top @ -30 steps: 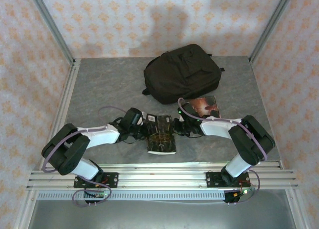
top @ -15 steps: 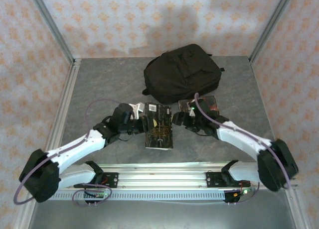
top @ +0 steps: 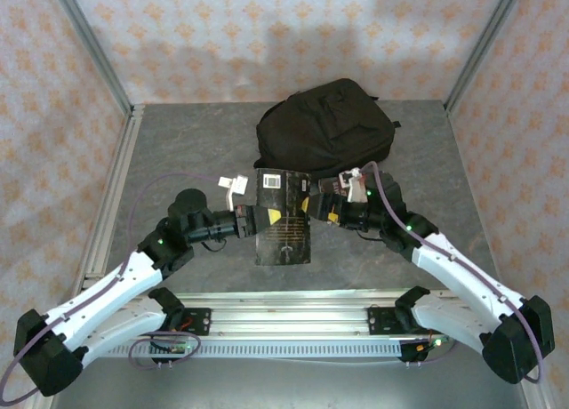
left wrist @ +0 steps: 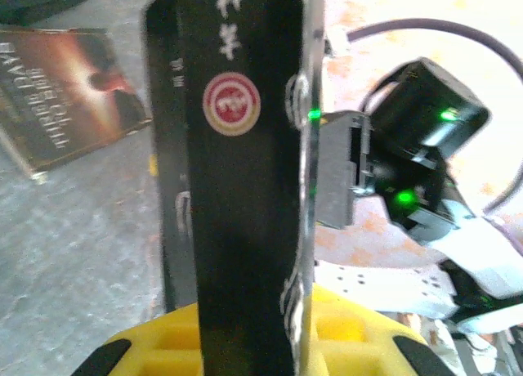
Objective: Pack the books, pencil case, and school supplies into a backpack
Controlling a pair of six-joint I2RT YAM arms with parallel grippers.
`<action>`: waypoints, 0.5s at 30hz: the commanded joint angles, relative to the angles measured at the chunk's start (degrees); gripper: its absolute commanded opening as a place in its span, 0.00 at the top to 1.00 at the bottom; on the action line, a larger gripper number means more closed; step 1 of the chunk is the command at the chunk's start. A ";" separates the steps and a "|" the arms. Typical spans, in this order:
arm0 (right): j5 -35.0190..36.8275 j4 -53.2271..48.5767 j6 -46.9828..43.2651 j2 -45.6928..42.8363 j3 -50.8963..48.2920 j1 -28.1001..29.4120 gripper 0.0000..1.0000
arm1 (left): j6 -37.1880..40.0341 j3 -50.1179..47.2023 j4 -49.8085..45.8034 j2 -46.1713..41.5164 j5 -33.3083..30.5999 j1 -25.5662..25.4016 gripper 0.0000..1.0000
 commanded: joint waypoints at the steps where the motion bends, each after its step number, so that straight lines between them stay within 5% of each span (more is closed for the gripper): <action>1: -7.67 10.11 5.64 -0.74 -0.90 -0.26 0.03 | -1.83 2.83 8.21 -1.19 4.61 -1.91 1.00; 6: -16.67 20.96 12.80 -2.14 -0.29 -0.17 0.08 | -0.76 3.29 6.04 -0.60 3.29 -2.42 1.00; 15: -21.27 13.88 7.38 -8.56 2.65 -0.17 0.30 | -2.54 2.60 9.09 0.87 1.63 -2.42 1.00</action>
